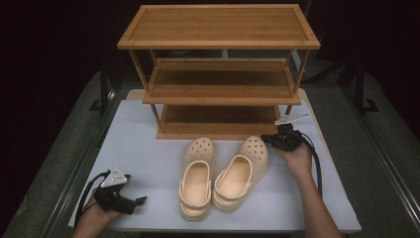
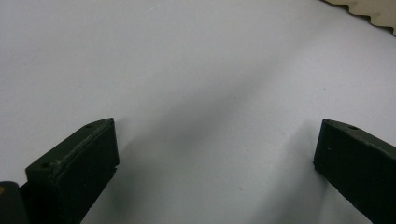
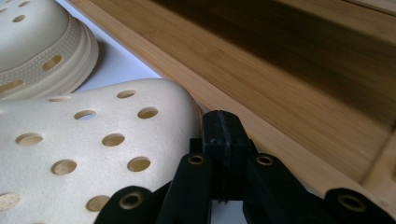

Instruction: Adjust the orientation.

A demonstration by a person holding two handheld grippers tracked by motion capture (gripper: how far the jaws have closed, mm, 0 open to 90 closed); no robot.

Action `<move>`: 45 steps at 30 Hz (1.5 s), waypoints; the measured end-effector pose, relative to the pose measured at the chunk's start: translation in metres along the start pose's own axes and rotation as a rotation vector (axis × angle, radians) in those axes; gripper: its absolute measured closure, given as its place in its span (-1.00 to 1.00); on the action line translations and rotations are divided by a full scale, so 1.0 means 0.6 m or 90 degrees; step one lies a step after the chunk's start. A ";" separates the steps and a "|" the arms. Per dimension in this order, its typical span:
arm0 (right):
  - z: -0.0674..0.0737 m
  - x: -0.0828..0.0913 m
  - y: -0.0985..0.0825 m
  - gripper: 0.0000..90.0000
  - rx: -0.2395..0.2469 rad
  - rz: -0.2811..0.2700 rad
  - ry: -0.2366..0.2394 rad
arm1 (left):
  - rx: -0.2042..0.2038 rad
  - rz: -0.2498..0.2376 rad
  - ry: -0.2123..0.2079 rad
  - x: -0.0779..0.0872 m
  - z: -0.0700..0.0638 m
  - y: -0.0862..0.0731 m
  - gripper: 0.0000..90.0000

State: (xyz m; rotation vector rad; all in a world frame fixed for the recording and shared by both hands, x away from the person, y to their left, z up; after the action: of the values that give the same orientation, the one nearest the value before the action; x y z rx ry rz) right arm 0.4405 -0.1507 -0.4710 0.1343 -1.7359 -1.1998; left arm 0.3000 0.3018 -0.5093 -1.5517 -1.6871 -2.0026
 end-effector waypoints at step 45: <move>0.074 0.007 0.054 0.32 0.020 -0.036 0.029 | 0.000 -0.001 0.000 0.000 0.000 0.000 -1.00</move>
State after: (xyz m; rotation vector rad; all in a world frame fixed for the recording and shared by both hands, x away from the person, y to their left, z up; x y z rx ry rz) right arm 0.4178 -0.1079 -0.4447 0.2299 -1.7217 -1.2016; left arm 0.3000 0.3018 -0.5093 -1.5504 -1.6880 -2.0037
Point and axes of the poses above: each handheld gripper's, and its own axes: x roughly backward along the jaws, y roughly out of its top, z roughly to its left, the point moved 8 cm from there along -x, roughly forward along the jaws, and after that the axes turned 12 degrees about x, right-handed, at the moved point
